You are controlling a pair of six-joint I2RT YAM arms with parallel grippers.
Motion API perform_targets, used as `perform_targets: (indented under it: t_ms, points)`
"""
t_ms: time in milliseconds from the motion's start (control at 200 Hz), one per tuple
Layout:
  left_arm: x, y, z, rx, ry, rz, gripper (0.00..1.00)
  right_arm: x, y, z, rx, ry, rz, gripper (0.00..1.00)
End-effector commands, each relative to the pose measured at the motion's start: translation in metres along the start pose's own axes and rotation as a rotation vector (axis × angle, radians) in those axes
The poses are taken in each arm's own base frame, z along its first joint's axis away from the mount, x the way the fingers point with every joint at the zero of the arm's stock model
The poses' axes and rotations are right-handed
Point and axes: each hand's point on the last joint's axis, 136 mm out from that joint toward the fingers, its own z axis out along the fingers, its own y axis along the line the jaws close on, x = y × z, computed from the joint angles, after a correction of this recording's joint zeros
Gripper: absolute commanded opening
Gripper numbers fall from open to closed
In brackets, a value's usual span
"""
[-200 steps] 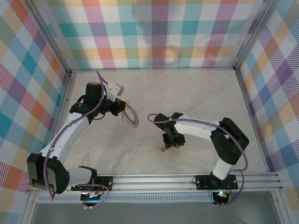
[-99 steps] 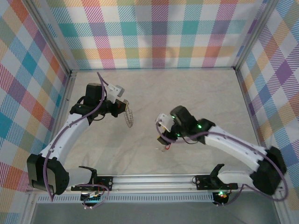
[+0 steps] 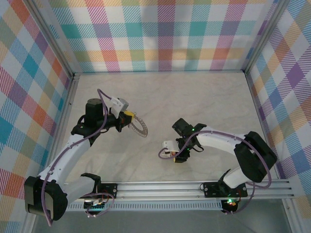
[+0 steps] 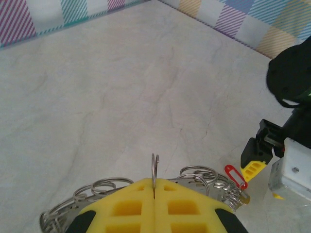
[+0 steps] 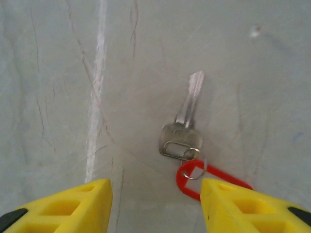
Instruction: Put the keys on the keyring
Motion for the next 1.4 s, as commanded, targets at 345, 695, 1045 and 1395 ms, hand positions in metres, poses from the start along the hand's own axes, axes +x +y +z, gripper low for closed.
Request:
perform_targets:
  t_ms: [345, 695, 1045, 1395]
  points:
    - [-0.013, -0.004, 0.002, 0.024, -0.039, 0.058, 0.0, -0.002, -0.014, 0.007, -0.024, -0.045, 0.033, 0.55]
    - [-0.008, -0.003, 0.004, 0.022, -0.023, 0.043, 0.0, -0.007, -0.005, 0.004, -0.054, -0.063, 0.009, 0.48]
    - [-0.007, -0.001, 0.008, 0.029, -0.012, 0.033, 0.0, 0.005, -0.012, 0.007, 0.083, -0.002, -0.151, 0.48]
    - [-0.003, -0.002, 0.007, 0.03, -0.004, 0.039, 0.0, 0.001, -0.019, 0.019, 0.14, 0.022, -0.235, 0.37]
